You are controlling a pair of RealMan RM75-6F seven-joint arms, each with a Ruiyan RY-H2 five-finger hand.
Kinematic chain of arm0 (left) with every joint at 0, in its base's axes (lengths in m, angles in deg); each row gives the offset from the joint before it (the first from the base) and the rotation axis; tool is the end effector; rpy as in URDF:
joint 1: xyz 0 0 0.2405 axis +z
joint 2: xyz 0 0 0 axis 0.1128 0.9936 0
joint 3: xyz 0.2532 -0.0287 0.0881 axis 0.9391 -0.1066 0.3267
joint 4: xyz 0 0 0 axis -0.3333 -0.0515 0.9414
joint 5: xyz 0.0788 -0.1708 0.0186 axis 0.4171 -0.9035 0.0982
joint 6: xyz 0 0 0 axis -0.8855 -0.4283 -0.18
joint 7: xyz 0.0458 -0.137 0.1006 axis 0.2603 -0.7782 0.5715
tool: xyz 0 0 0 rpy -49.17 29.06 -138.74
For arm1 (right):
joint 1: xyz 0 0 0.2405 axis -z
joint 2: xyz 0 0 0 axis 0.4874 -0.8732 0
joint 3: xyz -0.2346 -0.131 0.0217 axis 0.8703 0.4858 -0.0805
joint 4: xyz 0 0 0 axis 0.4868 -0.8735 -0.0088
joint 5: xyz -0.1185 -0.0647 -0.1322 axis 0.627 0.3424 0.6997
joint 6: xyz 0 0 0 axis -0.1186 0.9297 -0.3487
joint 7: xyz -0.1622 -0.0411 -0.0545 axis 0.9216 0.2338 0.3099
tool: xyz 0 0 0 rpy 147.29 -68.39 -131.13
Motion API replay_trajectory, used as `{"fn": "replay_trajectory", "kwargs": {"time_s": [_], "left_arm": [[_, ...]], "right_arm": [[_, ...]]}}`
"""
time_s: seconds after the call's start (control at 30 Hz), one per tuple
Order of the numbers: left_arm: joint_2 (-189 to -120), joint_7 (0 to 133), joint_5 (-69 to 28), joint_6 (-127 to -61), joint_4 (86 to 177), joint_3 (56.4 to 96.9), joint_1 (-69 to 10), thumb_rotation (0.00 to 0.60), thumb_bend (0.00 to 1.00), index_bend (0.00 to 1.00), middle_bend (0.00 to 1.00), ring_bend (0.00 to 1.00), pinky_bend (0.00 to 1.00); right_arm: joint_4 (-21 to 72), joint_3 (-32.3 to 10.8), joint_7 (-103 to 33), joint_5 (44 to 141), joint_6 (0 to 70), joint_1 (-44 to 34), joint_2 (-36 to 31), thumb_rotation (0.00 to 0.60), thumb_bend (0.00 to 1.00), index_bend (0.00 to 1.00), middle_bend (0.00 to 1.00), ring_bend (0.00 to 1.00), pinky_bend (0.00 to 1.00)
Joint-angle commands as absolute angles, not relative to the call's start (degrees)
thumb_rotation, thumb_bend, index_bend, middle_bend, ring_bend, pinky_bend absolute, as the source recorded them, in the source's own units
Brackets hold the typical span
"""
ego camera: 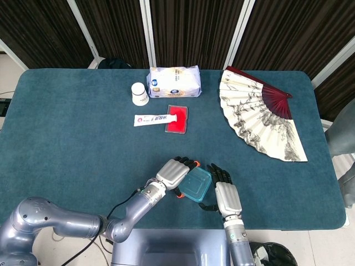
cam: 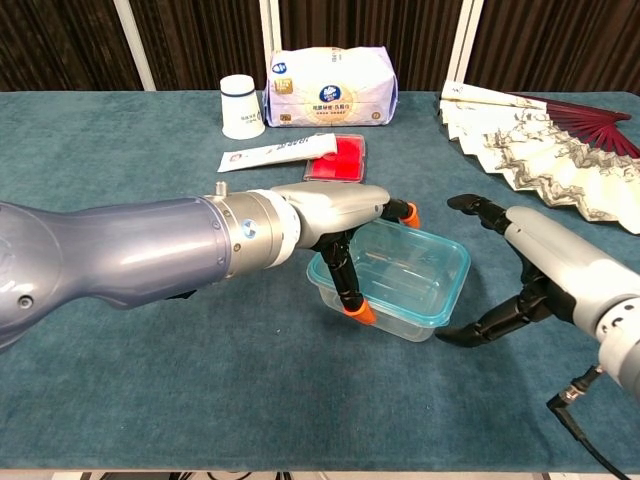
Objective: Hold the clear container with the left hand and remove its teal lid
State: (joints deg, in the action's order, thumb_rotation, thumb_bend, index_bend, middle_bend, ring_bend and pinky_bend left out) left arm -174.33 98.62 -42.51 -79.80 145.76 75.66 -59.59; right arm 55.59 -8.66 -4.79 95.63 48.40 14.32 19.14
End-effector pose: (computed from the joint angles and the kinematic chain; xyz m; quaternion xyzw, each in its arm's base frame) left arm -0.0074 0.3407 -0.1212 -0.8238 -0.3873 -0.3211 0.2612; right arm -0.1625 -0.2383 -0.0363 0.5412 -0.5810 0.4315 0.4282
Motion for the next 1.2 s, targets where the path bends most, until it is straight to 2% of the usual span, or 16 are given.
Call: {"fn": "replay_trajectory", "kwargs": {"time_s": [0.03,0.97,1.2], "left_arm": [[-174.3,98.6,-42.4,-79.8,145.8,75.7,-59.6,0.600,0.09,0.17,0.31,0.24,0.40],[-173.8,99.1,-42.5,-78.8,146.3,75.6,-60.0,0.600,0.10,0.18,0.33,0.26,0.42],[-173.1,99.6,-42.7,-77.8,146.6,75.6,-60.6,0.600,0.14,0.19,0.34,0.27,0.44]], "right_arm": [[55.4,-8.6,-4.9,95.7,48.5,14.3,19.3,0.600,0.17,0.00,0.00,0.00,0.00],[54.9,-10.1,-8.5,94.9,49.8,14.1,21.5,0.600,0.17,0.00,0.00,0.00,0.00],[54.5,-10.3,-9.2,95.4,50.4,14.1,21.8,0.600,0.17,0.00,0.00,0.00,0.00]]}}
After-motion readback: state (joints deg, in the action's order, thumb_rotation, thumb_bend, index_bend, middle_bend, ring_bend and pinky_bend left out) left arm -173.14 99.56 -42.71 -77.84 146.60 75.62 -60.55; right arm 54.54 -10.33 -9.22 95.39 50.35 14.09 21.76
